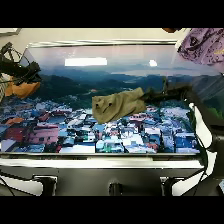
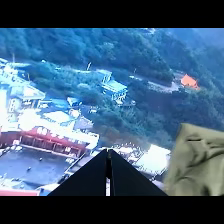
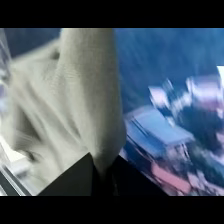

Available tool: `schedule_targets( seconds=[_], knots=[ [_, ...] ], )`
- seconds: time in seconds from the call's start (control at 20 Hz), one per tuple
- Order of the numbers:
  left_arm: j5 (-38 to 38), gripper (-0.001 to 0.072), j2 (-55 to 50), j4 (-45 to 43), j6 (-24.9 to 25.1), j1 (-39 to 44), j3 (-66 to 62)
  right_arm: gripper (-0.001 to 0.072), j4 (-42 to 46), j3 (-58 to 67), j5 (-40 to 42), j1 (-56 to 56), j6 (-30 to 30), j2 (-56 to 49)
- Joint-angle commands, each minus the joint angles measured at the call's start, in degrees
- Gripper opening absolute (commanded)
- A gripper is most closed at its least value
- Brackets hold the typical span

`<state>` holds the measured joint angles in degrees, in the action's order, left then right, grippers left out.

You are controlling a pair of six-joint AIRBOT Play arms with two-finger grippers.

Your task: Fold the clothes and pants, and hang the long-sleeved shirts on hangers.

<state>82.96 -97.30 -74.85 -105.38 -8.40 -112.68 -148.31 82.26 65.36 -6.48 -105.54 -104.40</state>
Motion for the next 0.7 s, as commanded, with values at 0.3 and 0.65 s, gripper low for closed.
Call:
schedule_targets(
  seconds=[0.3, 0.65],
  knots=[
    [0.2, 0.0014, 0.0, 0.0, 0.0, 0.0, 0.0, 0.0027, 7.4, 24.9, 3.3, -9.2, 20.0, 0.6],
    [2.4, 0.0014, 0.0, 0.0, -0.1, 0.0, 0.0, 0.0027, 12.0, 33.1, 4.3, -19.6, 28.9, 2.6]
  ],
)
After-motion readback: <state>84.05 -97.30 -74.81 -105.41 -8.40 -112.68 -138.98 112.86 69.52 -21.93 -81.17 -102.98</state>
